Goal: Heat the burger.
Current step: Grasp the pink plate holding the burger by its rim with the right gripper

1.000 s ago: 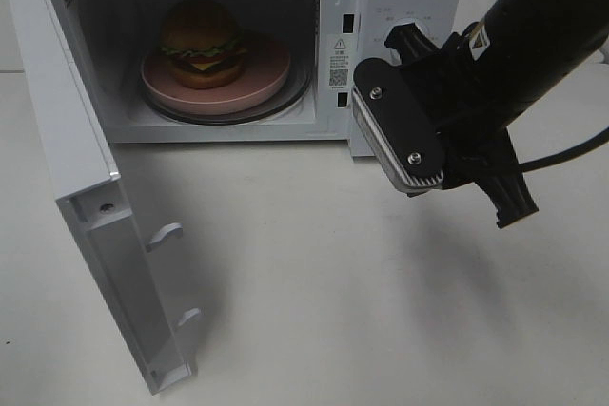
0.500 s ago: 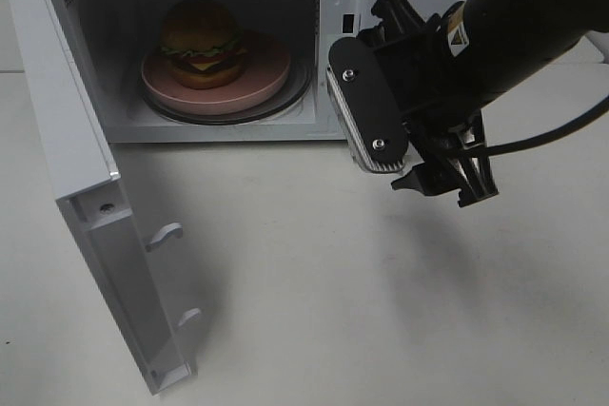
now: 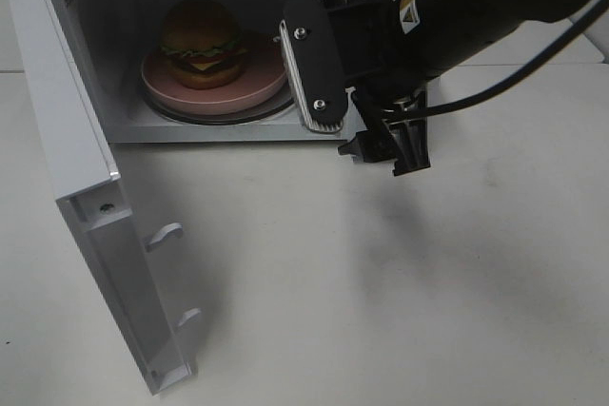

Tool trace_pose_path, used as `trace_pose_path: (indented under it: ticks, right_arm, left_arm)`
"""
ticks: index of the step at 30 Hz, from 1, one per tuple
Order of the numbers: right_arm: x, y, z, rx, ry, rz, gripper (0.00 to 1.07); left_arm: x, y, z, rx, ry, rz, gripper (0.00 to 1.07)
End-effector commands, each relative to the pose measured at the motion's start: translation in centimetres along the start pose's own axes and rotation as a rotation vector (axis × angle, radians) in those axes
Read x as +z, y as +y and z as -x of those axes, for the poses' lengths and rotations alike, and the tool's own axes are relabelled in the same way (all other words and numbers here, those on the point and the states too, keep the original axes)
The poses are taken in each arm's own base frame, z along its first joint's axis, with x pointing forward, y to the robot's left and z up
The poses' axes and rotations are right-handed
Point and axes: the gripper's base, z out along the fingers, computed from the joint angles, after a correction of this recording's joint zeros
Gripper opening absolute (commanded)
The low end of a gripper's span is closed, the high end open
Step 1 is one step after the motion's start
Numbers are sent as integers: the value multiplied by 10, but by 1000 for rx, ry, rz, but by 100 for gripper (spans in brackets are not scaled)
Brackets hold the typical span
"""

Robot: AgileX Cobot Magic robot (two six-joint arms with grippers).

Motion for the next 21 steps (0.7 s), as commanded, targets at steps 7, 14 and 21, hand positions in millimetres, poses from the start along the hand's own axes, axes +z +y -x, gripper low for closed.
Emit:
trace_pose_path:
  ticks: [7, 14, 21]
  right_arm:
    - [26, -16, 12, 10, -9, 8, 87]
    - [38, -25, 25, -13, -22, 2, 86]
    - [61, -39, 33, 4, -25, -5, 84]
  left_arm:
    - [-2, 0, -1, -5, -25, 1, 100]
    - [-2, 0, -1, -5, -25, 1, 100]
    - [-2, 0, -1, -5, -25, 1, 100]
